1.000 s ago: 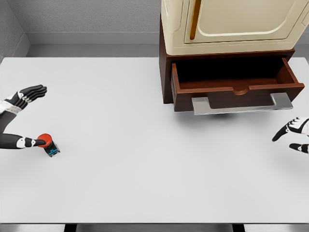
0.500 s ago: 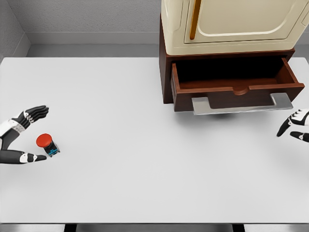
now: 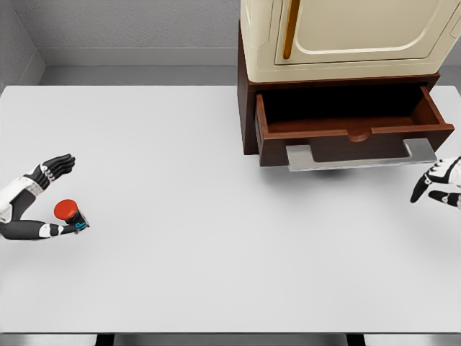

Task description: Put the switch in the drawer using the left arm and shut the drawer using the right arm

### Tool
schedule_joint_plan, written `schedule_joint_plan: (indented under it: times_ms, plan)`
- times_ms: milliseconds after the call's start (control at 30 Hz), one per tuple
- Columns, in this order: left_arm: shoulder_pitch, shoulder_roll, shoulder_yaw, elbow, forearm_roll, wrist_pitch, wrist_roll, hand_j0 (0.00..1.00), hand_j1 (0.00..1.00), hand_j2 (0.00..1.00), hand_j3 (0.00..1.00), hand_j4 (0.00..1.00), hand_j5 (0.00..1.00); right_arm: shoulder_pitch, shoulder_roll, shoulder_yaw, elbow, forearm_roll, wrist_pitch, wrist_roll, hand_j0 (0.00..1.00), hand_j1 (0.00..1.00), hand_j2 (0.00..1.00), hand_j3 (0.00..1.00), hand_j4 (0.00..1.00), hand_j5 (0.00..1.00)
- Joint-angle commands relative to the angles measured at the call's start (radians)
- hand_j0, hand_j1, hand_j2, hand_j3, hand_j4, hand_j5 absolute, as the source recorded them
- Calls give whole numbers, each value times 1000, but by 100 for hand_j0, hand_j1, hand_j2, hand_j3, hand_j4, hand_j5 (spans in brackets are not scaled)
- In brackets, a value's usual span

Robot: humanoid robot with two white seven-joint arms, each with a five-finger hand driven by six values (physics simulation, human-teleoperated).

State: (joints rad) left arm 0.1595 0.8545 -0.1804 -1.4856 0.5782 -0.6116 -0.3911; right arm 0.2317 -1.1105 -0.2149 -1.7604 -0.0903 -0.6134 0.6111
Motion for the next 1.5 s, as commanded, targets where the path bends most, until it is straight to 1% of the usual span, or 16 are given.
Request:
schedule_joint_plan:
  times_ms: [0, 100, 133, 200, 300, 333, 467, 633, 733, 800, 833, 967, 1133, 1233, 1300, 1467]
  plan:
    - [0, -9, -27, 27, 0, 1, 0, 100, 100, 100, 100, 100, 100, 0, -8, 23, -1, -6, 3, 0, 48, 48, 48, 48, 48, 48]
    - [-2, -35, -44, 59, -4, 1, 0, 100, 100, 100, 100, 100, 100, -81, -8, 114, -1, -6, 3, 0, 48, 48, 48, 48, 48, 48]
    - [-2, -46, -45, 65, -4, 1, 0, 100, 100, 100, 100, 100, 100, -84, -6, 114, 1, -6, 3, 0, 48, 48, 48, 48, 48, 48]
    - [-2, -51, -45, 84, -24, 1, 0, 100, 100, 100, 100, 100, 100, -78, -5, 114, 1, -6, 3, 0, 48, 48, 48, 48, 48, 48]
    - [-5, -54, -44, 113, -24, 1, 0, 100, 100, 100, 100, 100, 100, -69, -5, 115, -1, -6, 3, 0, 49, 49, 49, 49, 49, 49]
    - [-14, -54, -44, 116, -24, 1, 0, 100, 100, 100, 100, 100, 100, -68, -5, 115, -1, -6, 3, 0, 49, 49, 49, 49, 49, 49]
    - [-15, -51, -42, 114, -20, 1, 0, 100, 100, 100, 100, 100, 100, -66, -5, 115, -1, -6, 3, 0, 49, 49, 49, 49, 49, 49]
    - [-23, -60, -44, 168, -23, 1, 0, 100, 100, 100, 100, 100, 100, -66, -5, 115, -1, -6, 3, 0, 49, 49, 49, 49, 49, 49]
    - [-25, -74, -45, 176, -26, 1, 0, 100, 100, 100, 100, 100, 100, -66, -6, 112, 1, -6, 3, 0, 50, 50, 50, 50, 50, 50]
    - [-23, -74, -45, 176, -26, 1, 0, 97, 97, 97, 97, 97, 97, -66, -5, 114, 1, -8, 3, 0, 51, 51, 51, 51, 51, 51]
    - [-23, -74, -47, 173, -28, 1, -2, 92, 92, 92, 92, 92, 92, -66, -5, 114, 1, -8, 3, 0, 50, 50, 50, 50, 50, 50]
    - [-21, -74, -50, 160, -32, 1, -2, 84, 84, 84, 84, 84, 84, -64, -6, 114, 1, -8, 3, 0, 50, 50, 50, 50, 50, 50]
    - [-15, -74, -51, 157, -40, 1, -2, 77, 77, 77, 77, 77, 77, -63, -6, 114, 1, -8, 3, 0, 50, 50, 50, 50, 50, 50]
    - [-12, -74, -51, 157, -41, 1, -2, 76, 76, 76, 76, 76, 76, -63, -8, 114, 1, -8, 3, 0, 50, 50, 50, 50, 50, 50]
    - [-12, -74, -51, 157, -41, 1, -2, 69, 69, 69, 69, 69, 69, -63, -8, 114, 1, -8, 3, 0, 50, 50, 50, 50, 50, 50]
    - [-12, -74, -51, 159, -47, 1, -3, 58, 58, 58, 58, 58, 58, -63, -8, 115, 1, -8, 3, 0, 50, 50, 50, 50, 50, 50]
